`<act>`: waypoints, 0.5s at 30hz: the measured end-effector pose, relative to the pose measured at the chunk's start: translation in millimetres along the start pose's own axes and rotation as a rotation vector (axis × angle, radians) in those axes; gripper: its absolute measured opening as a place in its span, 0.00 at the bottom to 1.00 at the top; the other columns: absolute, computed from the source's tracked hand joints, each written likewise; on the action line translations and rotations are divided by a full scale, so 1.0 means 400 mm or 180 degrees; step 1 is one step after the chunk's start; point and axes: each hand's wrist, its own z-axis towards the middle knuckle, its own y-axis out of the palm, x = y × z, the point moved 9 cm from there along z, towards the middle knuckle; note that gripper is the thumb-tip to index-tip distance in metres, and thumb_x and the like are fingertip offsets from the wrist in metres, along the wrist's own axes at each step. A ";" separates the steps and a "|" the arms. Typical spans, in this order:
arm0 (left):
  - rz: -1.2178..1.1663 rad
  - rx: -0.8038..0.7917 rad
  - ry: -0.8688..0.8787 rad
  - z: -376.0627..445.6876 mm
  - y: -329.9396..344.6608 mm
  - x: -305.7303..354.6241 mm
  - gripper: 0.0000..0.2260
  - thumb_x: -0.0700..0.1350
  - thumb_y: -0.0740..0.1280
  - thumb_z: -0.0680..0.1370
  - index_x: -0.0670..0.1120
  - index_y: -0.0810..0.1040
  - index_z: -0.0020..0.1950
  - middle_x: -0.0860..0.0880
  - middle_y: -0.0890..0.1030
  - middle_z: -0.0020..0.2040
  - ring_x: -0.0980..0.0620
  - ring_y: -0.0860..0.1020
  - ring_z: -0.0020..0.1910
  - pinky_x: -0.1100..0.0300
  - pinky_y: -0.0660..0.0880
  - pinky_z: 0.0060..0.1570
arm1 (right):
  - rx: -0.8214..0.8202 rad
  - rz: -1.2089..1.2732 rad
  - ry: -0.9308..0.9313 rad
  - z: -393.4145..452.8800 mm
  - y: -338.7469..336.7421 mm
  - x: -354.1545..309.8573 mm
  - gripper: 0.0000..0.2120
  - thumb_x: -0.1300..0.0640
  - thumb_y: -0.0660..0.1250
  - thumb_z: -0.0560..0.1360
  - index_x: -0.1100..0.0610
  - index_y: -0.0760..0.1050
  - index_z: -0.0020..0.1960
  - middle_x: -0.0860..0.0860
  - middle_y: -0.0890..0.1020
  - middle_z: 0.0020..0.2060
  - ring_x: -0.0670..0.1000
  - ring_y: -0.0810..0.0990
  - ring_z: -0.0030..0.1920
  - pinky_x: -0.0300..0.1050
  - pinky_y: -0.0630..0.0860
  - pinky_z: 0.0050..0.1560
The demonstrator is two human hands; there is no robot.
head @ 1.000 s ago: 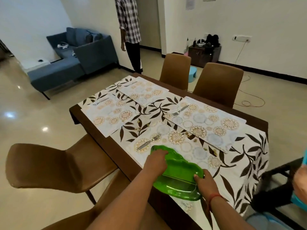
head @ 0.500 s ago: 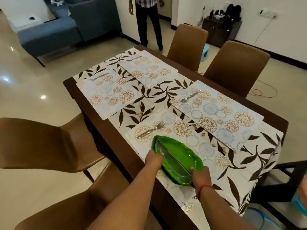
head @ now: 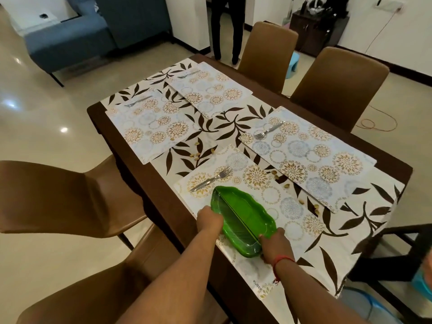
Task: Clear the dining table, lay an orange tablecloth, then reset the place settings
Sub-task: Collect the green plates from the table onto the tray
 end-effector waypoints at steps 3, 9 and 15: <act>-0.0161 0.0046 -0.0021 0.002 -0.005 0.001 0.07 0.37 0.64 0.77 0.41 0.77 0.55 0.42 0.79 0.55 0.44 0.79 0.47 0.58 0.71 0.34 | 0.0137 -0.0265 -0.0090 -0.001 -0.010 -0.012 0.18 0.52 0.64 0.79 0.61 0.63 0.62 0.63 0.81 0.52 0.63 0.82 0.51 0.53 0.78 0.51; -0.0496 -0.0059 -0.0146 0.005 0.016 -0.011 0.10 0.38 0.65 0.77 0.46 0.70 0.56 0.44 0.78 0.51 0.43 0.80 0.47 0.48 0.82 0.46 | 0.0334 -0.0505 -0.0301 -0.002 -0.019 -0.018 0.17 0.53 0.64 0.78 0.60 0.63 0.61 0.62 0.81 0.51 0.62 0.80 0.51 0.47 0.69 0.43; -0.0562 -0.0156 -0.0199 0.016 0.029 -0.021 0.12 0.36 0.64 0.76 0.48 0.66 0.56 0.46 0.76 0.45 0.45 0.79 0.42 0.45 0.83 0.41 | 0.0292 -0.0454 -0.0308 0.009 -0.019 -0.007 0.16 0.57 0.64 0.77 0.61 0.62 0.60 0.62 0.79 0.49 0.63 0.79 0.50 0.47 0.70 0.43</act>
